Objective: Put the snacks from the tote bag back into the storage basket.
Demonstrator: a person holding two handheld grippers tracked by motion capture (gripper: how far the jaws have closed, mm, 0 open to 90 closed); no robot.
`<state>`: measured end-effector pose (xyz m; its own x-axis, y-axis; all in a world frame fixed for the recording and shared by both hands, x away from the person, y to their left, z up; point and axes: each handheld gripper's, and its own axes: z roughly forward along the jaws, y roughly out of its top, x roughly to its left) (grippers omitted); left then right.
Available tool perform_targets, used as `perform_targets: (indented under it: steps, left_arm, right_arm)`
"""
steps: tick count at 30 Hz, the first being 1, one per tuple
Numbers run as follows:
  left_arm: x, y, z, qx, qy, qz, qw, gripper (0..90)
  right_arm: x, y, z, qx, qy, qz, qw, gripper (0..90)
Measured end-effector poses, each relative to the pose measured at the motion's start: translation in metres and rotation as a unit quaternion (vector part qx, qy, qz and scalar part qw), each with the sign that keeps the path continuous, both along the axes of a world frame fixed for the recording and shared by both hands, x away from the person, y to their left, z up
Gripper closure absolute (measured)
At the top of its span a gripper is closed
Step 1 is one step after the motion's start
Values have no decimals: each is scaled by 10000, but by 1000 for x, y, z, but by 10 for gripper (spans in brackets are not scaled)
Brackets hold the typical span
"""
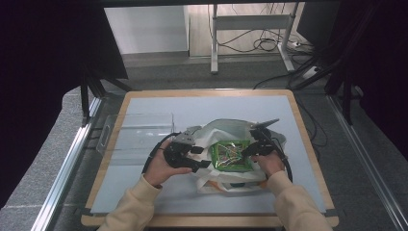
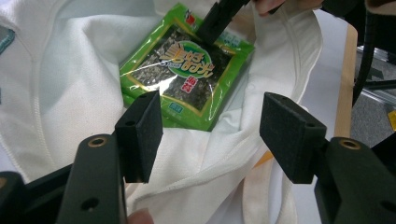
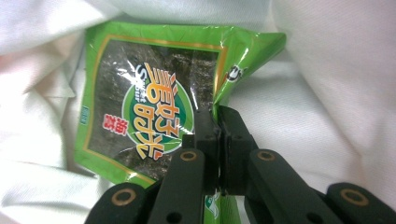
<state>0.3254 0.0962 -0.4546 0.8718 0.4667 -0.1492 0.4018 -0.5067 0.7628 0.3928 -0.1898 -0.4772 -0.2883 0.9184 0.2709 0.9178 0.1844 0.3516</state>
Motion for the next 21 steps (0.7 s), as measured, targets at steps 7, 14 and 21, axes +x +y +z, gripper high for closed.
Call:
perform_targets:
  steps: [7, 14, 21]
  left_arm:
    - [0, -1, -1, -61, 21, 43, 10000, 389]
    - [0, 0, -1, -61, 27, 54, 10000, 387]
    - [0, 0, -1, -82, 15, 64, 9999, 382]
  right_arm:
    - [-6, -9, 11, 158, -246, 95, 9995, 869]
    - [-12, -17, 23, 284, -516, 217, 9980, 871]
    - [-16, -18, 33, 346, -720, 399, 9960, 871]
